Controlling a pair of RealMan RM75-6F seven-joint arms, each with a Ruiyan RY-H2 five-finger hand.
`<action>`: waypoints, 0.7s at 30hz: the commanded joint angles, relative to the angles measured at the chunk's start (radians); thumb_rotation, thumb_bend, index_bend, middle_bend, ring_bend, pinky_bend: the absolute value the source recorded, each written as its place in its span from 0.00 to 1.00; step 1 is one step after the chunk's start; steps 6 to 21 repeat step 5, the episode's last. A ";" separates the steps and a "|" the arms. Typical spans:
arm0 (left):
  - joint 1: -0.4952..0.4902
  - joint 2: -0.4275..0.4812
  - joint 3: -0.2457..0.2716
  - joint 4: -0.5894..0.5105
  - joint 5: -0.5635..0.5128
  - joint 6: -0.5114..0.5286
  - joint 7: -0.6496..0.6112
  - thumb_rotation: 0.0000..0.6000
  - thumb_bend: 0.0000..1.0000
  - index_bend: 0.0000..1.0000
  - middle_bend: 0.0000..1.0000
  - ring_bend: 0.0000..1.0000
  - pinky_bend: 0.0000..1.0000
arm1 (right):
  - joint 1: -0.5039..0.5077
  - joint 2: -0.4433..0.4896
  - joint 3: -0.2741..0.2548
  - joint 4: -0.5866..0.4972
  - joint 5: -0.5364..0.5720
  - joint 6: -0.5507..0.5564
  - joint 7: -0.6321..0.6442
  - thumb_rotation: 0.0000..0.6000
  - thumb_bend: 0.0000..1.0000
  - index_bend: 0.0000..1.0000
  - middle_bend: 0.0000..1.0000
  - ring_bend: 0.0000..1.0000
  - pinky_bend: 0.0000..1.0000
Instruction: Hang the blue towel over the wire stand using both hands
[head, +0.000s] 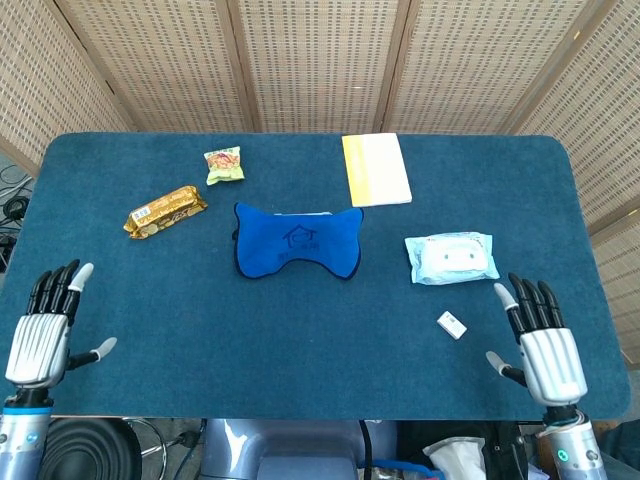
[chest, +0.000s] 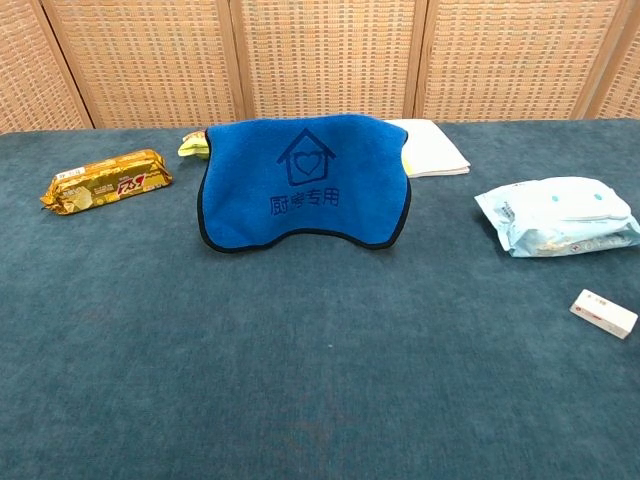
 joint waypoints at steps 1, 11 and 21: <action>0.031 -0.007 0.025 0.010 0.059 0.020 -0.035 1.00 0.00 0.00 0.00 0.00 0.00 | -0.049 -0.004 -0.022 -0.011 -0.052 0.038 -0.055 1.00 0.00 0.00 0.00 0.00 0.00; 0.044 -0.010 0.025 0.024 0.081 0.023 -0.028 1.00 0.00 0.00 0.00 0.00 0.00 | -0.062 -0.013 -0.020 0.005 -0.071 0.036 -0.060 1.00 0.00 0.00 0.00 0.00 0.00; 0.044 -0.010 0.025 0.024 0.081 0.023 -0.028 1.00 0.00 0.00 0.00 0.00 0.00 | -0.062 -0.013 -0.020 0.005 -0.071 0.036 -0.060 1.00 0.00 0.00 0.00 0.00 0.00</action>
